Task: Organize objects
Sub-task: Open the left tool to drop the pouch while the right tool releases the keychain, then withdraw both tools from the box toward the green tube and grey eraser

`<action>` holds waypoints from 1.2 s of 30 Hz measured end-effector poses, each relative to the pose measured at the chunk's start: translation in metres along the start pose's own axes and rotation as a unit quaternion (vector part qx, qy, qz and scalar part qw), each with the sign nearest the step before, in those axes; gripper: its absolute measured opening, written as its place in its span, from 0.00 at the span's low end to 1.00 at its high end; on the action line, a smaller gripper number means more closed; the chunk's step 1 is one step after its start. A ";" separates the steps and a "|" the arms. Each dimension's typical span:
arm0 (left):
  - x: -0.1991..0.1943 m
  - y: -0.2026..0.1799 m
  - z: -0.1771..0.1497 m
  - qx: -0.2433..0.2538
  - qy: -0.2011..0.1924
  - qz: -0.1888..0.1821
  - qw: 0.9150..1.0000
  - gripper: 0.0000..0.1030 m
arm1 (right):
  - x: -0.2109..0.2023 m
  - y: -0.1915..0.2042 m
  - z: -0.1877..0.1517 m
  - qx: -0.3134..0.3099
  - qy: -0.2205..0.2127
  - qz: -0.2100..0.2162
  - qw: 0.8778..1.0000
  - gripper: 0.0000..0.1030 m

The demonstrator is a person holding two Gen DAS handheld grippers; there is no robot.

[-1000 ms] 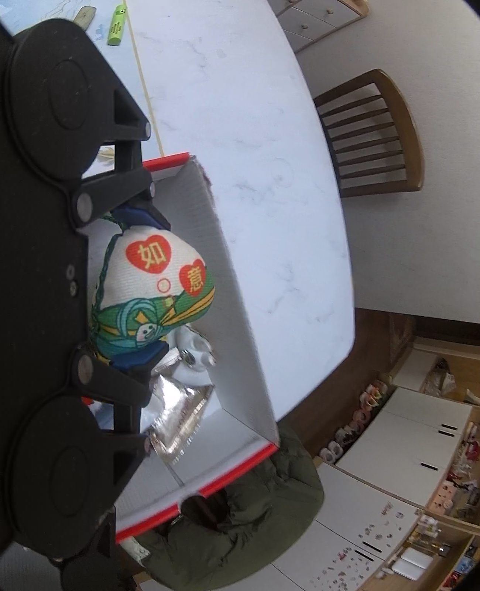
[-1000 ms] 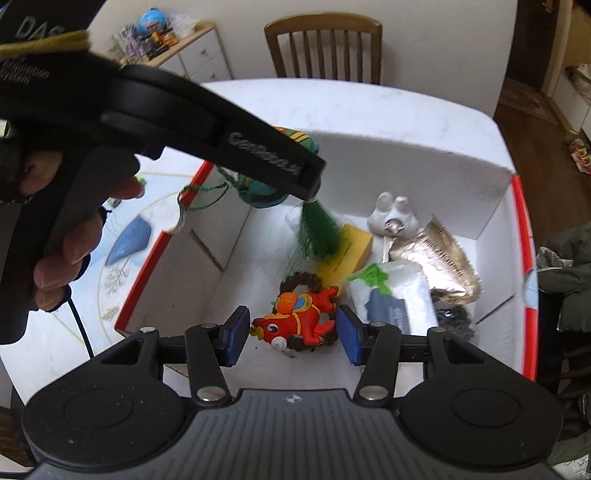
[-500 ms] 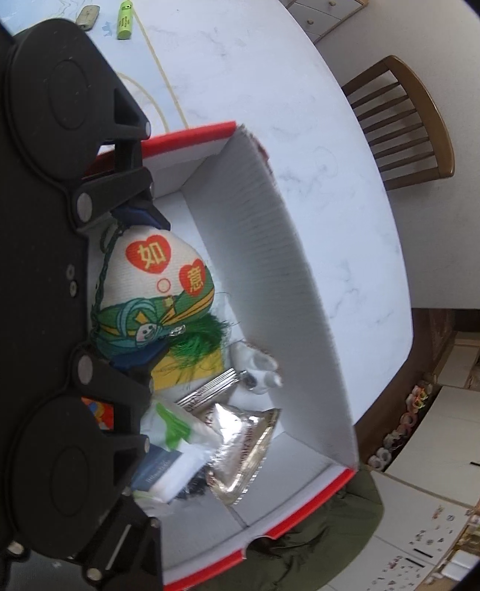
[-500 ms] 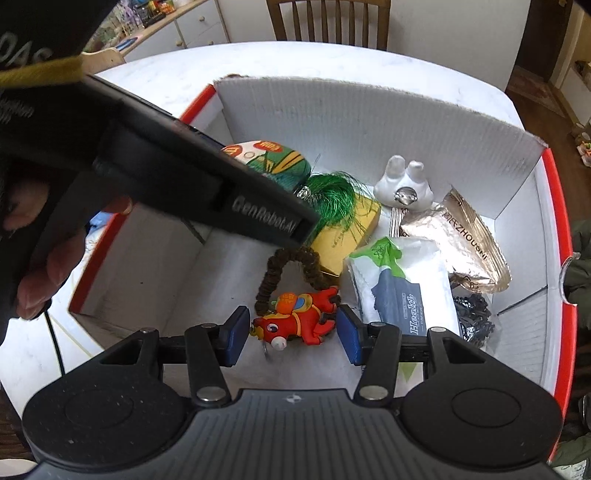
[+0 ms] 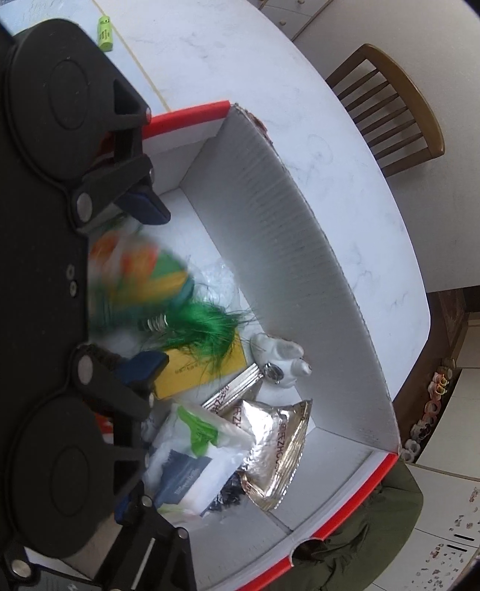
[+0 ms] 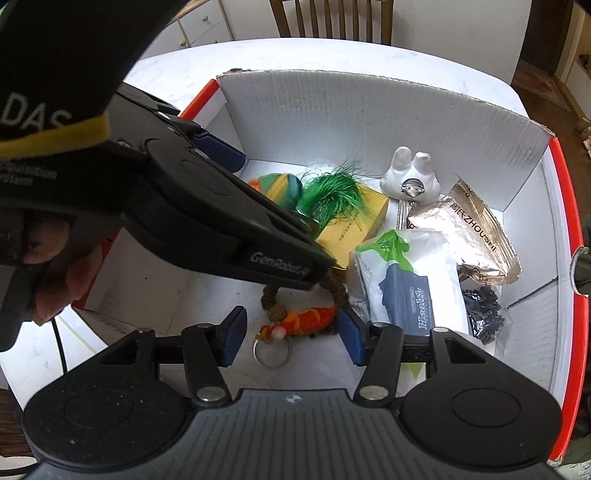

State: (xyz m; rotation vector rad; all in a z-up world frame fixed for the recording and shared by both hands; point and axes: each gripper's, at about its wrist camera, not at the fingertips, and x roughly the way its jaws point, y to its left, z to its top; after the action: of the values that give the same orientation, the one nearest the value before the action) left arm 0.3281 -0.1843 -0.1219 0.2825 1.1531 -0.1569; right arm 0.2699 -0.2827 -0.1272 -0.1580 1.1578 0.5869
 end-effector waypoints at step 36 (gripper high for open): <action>-0.115 0.056 -0.056 -0.094 -0.122 -0.055 0.987 0.96 | -0.080 0.037 0.001 -0.011 -0.094 0.000 0.995 0.69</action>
State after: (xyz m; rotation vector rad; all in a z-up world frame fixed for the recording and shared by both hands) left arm 0.2474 -0.1164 -0.0297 0.0304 0.9330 -0.1722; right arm 0.2301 -0.2799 -0.0491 -0.1196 0.9683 0.6017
